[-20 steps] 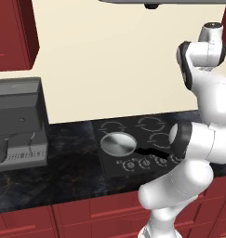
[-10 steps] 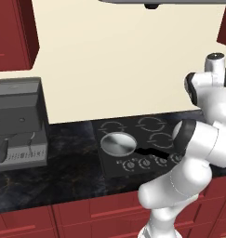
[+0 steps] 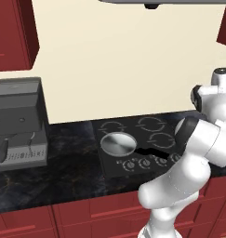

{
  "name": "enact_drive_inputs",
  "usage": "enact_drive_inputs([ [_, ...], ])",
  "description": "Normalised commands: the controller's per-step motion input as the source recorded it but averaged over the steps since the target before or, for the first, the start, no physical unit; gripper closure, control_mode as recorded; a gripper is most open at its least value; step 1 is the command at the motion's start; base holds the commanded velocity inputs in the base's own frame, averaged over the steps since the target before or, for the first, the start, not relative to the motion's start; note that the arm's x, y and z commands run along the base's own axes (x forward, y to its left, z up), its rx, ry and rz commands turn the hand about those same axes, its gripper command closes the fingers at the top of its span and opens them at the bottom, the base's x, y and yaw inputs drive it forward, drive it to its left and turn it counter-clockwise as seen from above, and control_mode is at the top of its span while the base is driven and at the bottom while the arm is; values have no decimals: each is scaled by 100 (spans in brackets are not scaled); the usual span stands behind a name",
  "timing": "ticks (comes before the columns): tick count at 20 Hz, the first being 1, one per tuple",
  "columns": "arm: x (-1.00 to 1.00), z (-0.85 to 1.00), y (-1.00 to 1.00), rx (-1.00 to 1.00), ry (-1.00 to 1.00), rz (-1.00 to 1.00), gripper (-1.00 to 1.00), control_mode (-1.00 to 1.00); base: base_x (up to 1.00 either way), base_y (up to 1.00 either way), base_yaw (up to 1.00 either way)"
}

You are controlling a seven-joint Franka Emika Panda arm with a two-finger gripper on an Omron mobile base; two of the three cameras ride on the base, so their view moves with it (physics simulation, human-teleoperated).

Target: Pick the croissant and place it on the pan. Then turn on the stove to warm the croissant.

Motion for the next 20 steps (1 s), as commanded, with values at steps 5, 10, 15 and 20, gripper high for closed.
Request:
enact_drive_inputs([
  [5, -26, -86, -33, 2, 25, 17, -100, -100, 0, 0, 0],
  [10, -4, -53, -23, 0, 18, 0, -100, -100, 0, 0, 0],
  [15, -7, -71, -31, 0, 22, 2, -100, -100, 0, 0, 0],
  [20, 0, -14, 0, 6, 0, 0, -100, -100, 0, 0, 0],
])
